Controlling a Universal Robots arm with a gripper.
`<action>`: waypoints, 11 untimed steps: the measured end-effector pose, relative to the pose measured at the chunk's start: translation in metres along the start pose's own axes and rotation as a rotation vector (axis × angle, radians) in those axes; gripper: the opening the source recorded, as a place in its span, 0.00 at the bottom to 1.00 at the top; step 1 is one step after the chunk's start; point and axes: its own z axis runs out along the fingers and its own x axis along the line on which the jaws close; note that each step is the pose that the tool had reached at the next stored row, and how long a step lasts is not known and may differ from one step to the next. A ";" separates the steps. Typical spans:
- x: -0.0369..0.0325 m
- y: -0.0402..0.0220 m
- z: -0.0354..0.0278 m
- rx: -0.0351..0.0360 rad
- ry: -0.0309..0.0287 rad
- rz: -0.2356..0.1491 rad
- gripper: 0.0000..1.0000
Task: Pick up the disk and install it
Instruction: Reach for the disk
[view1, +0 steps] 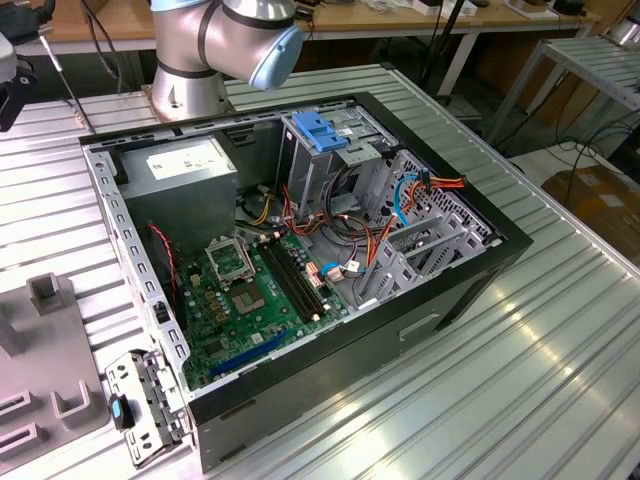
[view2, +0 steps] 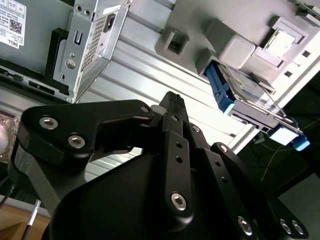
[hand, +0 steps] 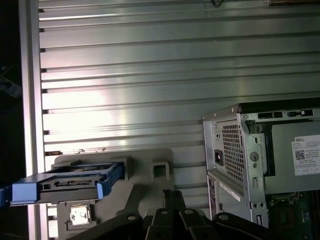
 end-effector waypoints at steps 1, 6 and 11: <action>0.0021 0.0000 -0.0001 0.0000 0.0000 0.000 0.11; 0.0084 0.0000 -0.0002 0.0001 0.0002 0.000 0.11; 0.0150 0.0000 -0.0003 0.0001 0.0003 0.000 0.11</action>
